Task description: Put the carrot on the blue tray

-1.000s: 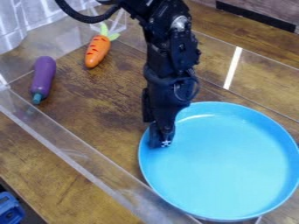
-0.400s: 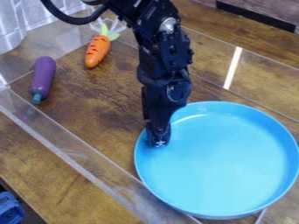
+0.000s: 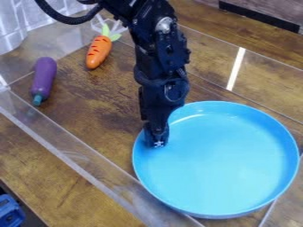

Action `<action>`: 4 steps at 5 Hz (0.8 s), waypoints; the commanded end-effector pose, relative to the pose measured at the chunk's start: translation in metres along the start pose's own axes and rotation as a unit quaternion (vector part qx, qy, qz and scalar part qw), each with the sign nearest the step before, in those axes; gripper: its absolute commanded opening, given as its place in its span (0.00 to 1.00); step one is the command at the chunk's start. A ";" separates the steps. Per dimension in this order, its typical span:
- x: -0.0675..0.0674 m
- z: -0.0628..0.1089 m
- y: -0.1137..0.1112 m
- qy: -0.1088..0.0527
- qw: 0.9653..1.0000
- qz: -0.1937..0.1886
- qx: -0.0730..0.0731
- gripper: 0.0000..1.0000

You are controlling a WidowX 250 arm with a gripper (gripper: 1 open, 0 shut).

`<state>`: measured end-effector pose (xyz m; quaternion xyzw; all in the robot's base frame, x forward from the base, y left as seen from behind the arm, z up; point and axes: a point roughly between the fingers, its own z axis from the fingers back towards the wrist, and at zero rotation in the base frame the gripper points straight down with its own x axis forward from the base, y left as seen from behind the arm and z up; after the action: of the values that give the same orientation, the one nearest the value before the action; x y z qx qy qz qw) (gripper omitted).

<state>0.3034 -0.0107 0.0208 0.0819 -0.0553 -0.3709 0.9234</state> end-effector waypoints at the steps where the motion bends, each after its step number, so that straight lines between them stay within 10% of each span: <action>1: -0.002 -0.010 -0.011 0.024 1.000 -0.007 -0.017 0.00; 2: 0.006 -0.005 -0.014 0.023 1.000 -0.010 -0.017 0.00; 3: 0.011 0.001 -0.017 0.023 1.000 -0.006 -0.015 1.00; 4: 0.013 0.008 -0.011 0.021 1.000 -0.018 -0.014 1.00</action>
<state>0.3043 -0.0232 0.0233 0.0782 -0.0268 -0.3681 0.9261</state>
